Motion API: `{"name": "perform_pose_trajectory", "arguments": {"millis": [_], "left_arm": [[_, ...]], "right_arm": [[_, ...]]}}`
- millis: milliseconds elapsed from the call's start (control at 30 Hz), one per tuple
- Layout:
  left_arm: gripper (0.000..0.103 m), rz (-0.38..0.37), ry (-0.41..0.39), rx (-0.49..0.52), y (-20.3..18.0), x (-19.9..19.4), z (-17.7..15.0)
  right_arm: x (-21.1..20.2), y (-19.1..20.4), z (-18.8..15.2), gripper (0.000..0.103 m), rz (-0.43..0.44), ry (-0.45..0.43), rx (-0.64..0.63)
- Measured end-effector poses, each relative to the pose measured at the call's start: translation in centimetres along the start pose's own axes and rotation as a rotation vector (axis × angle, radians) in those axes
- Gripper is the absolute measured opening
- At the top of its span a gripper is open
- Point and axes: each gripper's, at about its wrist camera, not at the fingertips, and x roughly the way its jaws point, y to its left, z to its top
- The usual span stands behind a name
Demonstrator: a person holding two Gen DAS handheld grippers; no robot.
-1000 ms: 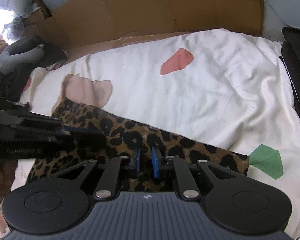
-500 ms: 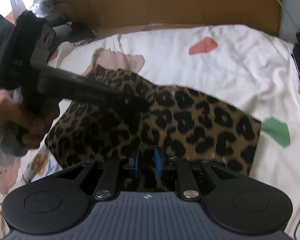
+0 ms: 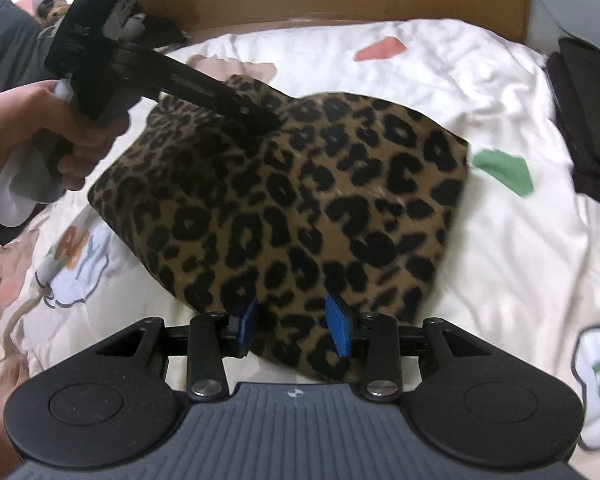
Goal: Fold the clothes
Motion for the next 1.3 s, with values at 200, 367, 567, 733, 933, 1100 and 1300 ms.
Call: {"name": "perform_pose_trajectory", "arguments": {"millis": [200, 367, 567, 733, 933, 1100, 1300], "left_arm": [[0.003, -0.003, -0.005, 0.001, 0.1, 0.1, -0.2], [0.002, 0.004, -0.01, -0.025, 0.0, -1.0, -0.1], [0.004, -0.019, -0.059, -0.031, -0.5, -4.1, -0.9], [0.004, -0.036, -0.083, 0.001, -1.9, -5.7, -2.0], [0.005, -0.051, -0.06, 0.014, -2.3, -5.4, -3.4], [0.019, -0.048, -0.011, -0.013, -1.5, -4.2, -4.6], [0.029, -0.058, -0.004, 0.02, -1.4, -4.4, -6.1]], "right_arm": [[-0.6, -1.9, -1.1, 0.045, -0.066, 0.035, 0.071], [-1.9, -3.1, -0.9, 0.045, -0.044, 0.015, 0.157], [-3.5, -2.8, 2.4, 0.045, -0.018, -0.104, 0.131], [-1.4, -2.2, 6.2, 0.045, 0.012, -0.135, 0.101], [1.4, -1.4, 9.7, 0.045, 0.039, -0.145, 0.065], [4.4, -0.6, 10.1, 0.045, 0.036, -0.085, 0.058], [6.2, -0.4, 10.3, 0.044, 0.013, -0.036, 0.045]]}}
